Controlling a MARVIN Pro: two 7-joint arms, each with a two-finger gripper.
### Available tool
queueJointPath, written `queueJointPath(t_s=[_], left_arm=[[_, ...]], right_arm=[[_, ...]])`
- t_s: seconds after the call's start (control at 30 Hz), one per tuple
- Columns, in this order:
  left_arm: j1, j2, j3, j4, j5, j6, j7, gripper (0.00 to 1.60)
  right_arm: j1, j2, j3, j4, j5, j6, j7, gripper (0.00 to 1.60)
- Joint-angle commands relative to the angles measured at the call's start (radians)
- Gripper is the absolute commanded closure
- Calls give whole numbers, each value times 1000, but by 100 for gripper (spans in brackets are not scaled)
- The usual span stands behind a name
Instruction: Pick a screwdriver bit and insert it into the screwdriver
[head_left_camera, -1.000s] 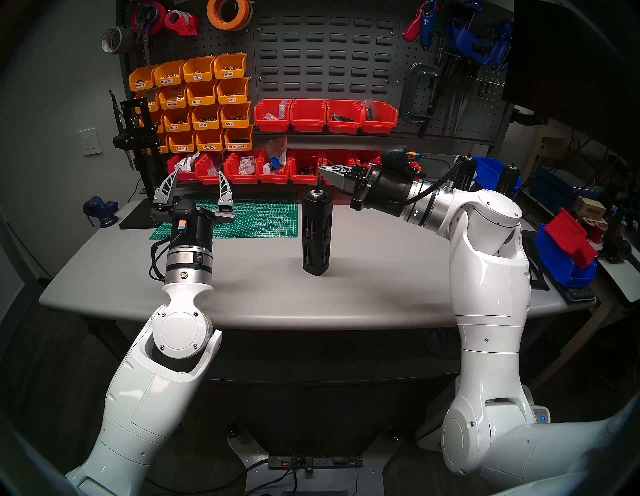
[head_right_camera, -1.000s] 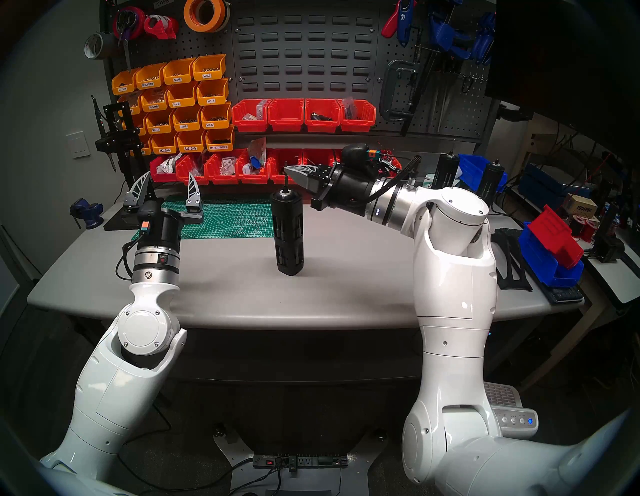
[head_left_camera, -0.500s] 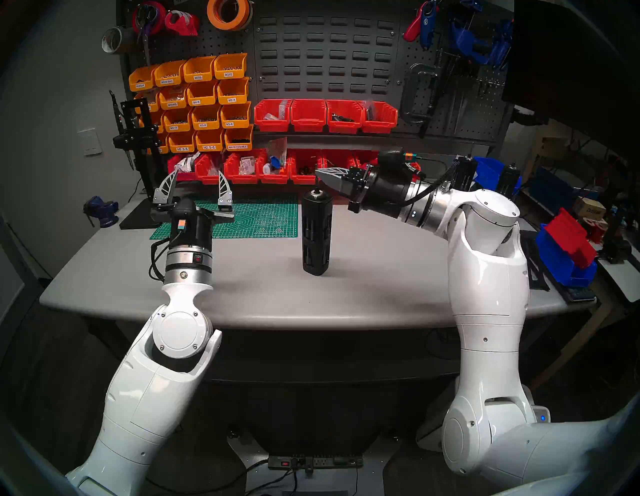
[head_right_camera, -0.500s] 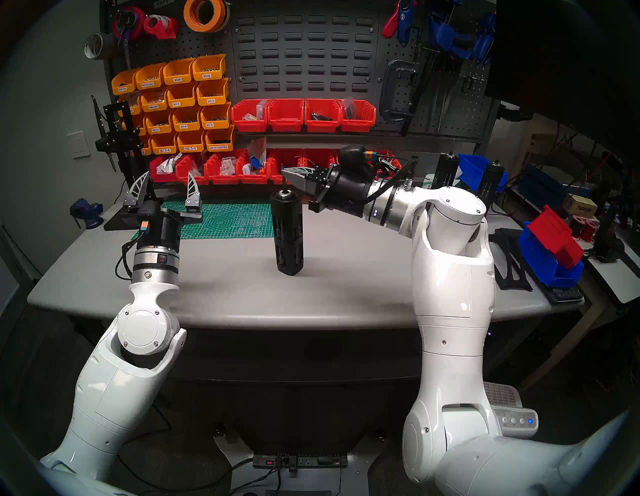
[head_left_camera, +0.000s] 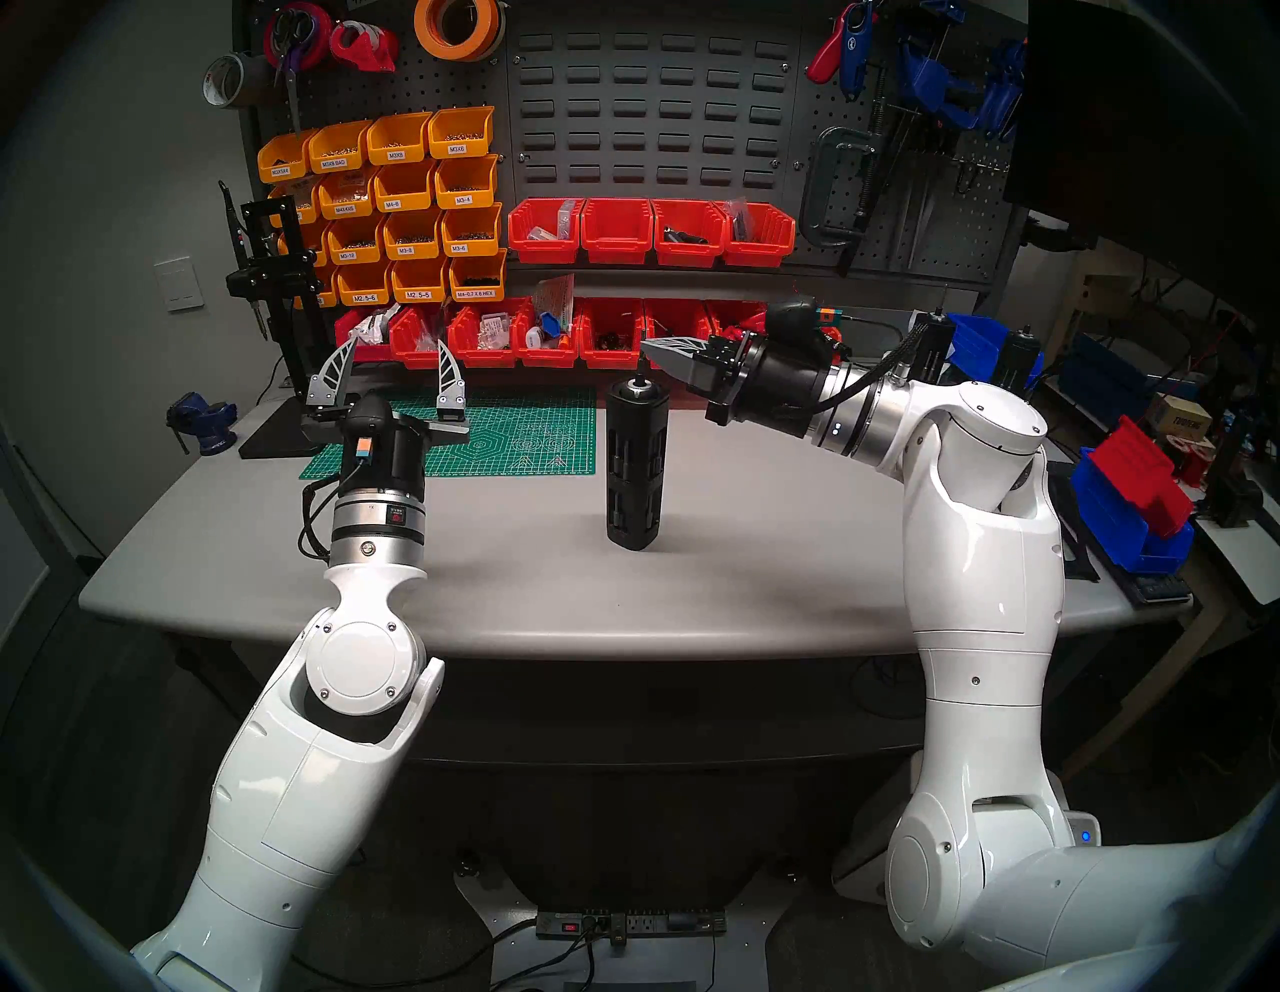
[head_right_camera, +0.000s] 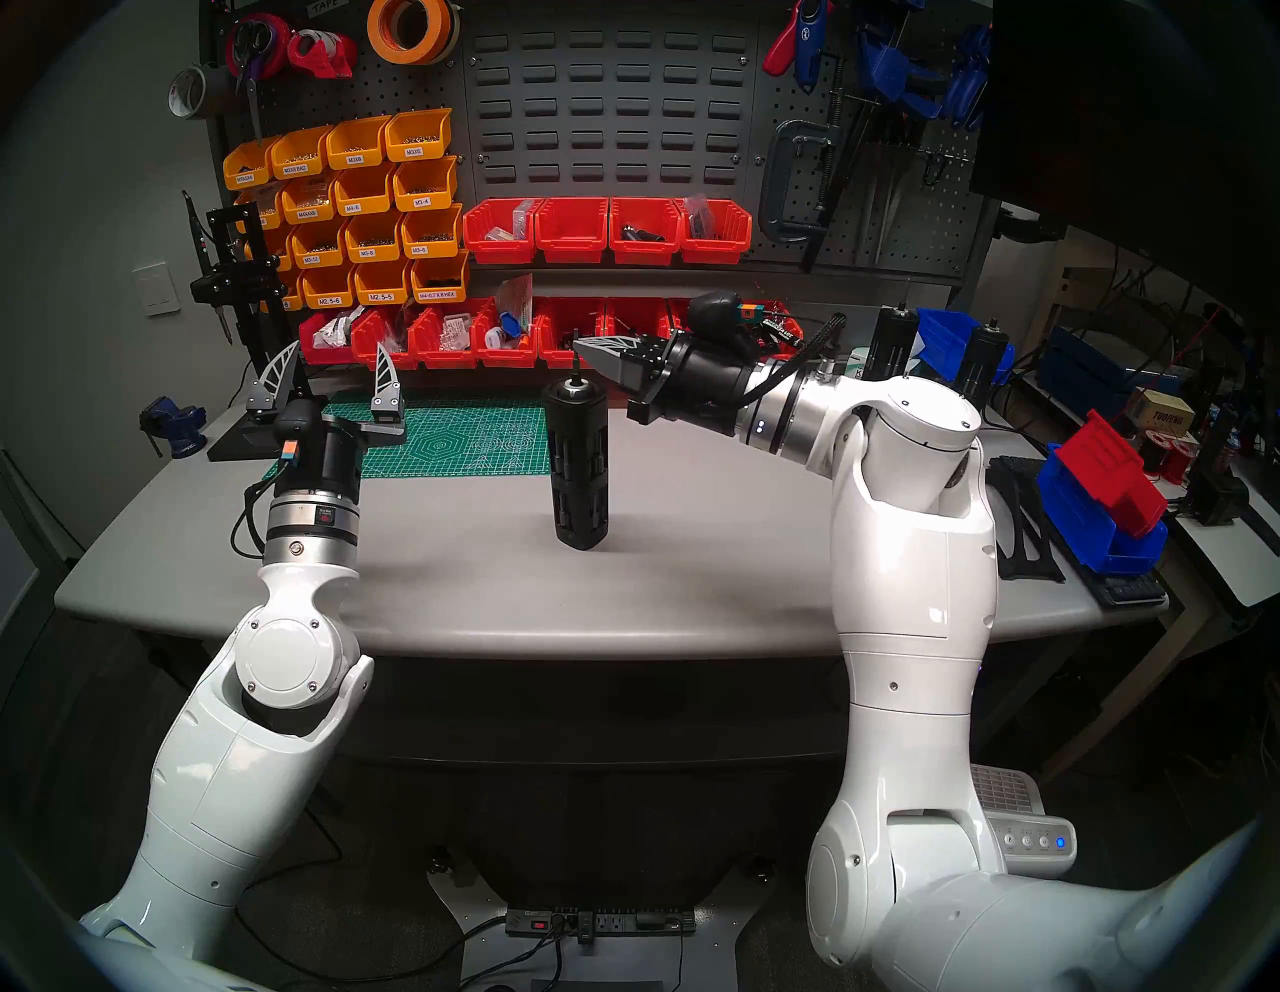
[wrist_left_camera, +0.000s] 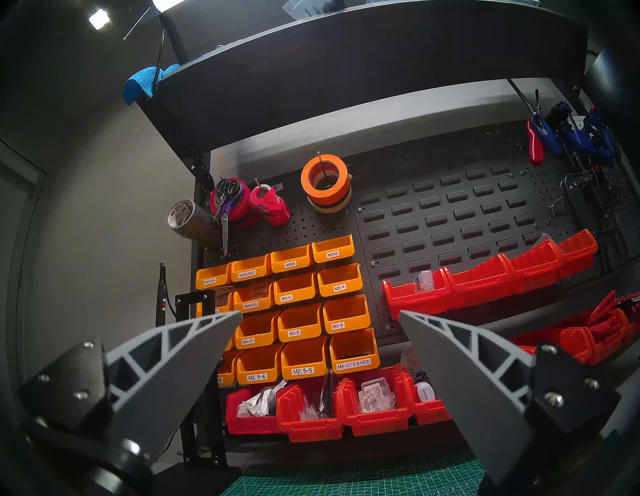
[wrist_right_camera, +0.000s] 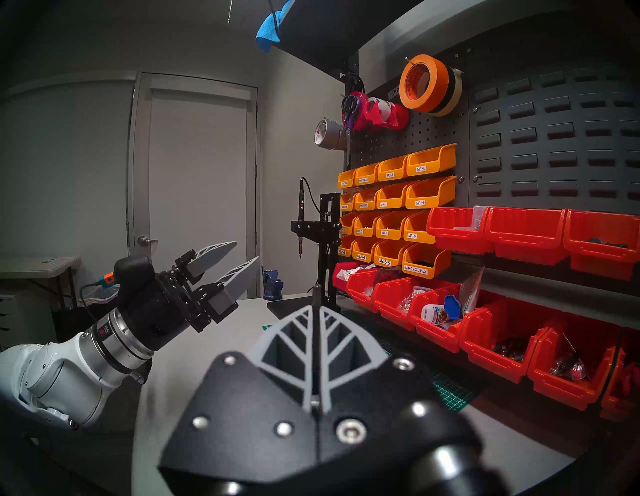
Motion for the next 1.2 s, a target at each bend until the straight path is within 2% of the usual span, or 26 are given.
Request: queueJointPath(t_s=[0.0,0.03,0.17,0.27,0.37,0.67,0.87,0.97,1.17], left_arm=[[-26,-3,-3,-30,2,-7,2,0],[-26,-3,-4,-30,2,-7,2,0],[-25,-2,-4,-32,2,-7,2,0],[-24,-2,-4,-33,3,-7,2,0],[-23,-1,-5,-34,2,-8,2,0],[-24,-4,-6,-39,4,-10,6,0],[-33,-18,1,-47,16,-9,23,0],[-35,-23,4,-51,20,-6,29,0],[-39,-41,9,-60,43,-4,55,0]], right_arm=[[16,-9,1,-20,12,-4,9,45],[15,-11,1,-21,11,-5,8,41],[16,-13,2,-23,10,-2,13,46],[11,-21,7,-29,9,-8,9,36],[9,-24,11,-36,10,-8,8,34],[-33,-43,67,-137,30,6,-2,0],[-91,-51,107,-235,39,25,-9,0],[-104,-52,121,-249,47,26,-3,0],[-191,-68,178,-340,47,39,-22,0]])
